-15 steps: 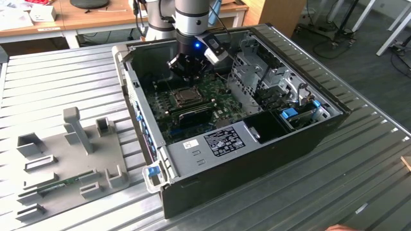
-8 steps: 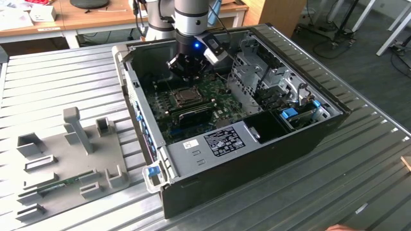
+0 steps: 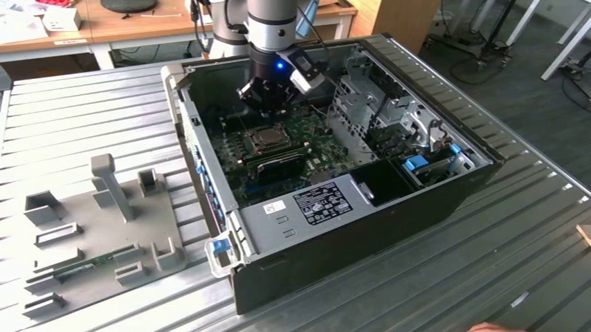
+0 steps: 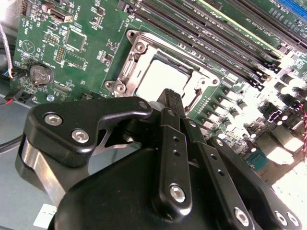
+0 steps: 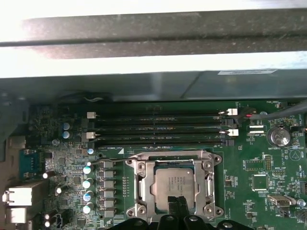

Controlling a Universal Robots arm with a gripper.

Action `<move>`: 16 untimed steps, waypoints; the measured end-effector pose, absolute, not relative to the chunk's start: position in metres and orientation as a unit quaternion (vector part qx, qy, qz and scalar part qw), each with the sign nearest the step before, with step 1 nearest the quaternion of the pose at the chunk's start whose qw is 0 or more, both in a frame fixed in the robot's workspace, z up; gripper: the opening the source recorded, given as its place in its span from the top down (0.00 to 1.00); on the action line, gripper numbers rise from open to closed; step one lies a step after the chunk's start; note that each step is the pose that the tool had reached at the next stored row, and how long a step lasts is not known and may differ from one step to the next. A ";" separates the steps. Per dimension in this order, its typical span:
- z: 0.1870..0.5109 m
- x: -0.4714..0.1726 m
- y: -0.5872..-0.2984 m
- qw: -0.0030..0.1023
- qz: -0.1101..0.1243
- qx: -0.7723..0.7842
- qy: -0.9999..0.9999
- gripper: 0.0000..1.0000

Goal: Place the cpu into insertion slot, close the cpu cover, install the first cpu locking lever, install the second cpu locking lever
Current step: 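Install the first cpu locking lever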

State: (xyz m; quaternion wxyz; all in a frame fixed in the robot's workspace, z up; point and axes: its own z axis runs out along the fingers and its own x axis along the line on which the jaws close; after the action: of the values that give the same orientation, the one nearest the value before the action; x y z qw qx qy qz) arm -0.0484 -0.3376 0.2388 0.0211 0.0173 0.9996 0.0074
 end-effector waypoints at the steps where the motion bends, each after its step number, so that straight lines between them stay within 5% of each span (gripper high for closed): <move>1: 0.239 -0.049 -0.338 0.021 0.007 0.017 1.000 0.90; 16: 0.238 -0.061 -0.338 0.021 0.007 0.017 1.000 0.90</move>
State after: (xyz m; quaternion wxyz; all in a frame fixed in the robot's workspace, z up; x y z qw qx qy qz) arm -0.0608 -0.3376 0.2384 0.0211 0.0173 0.9996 0.0075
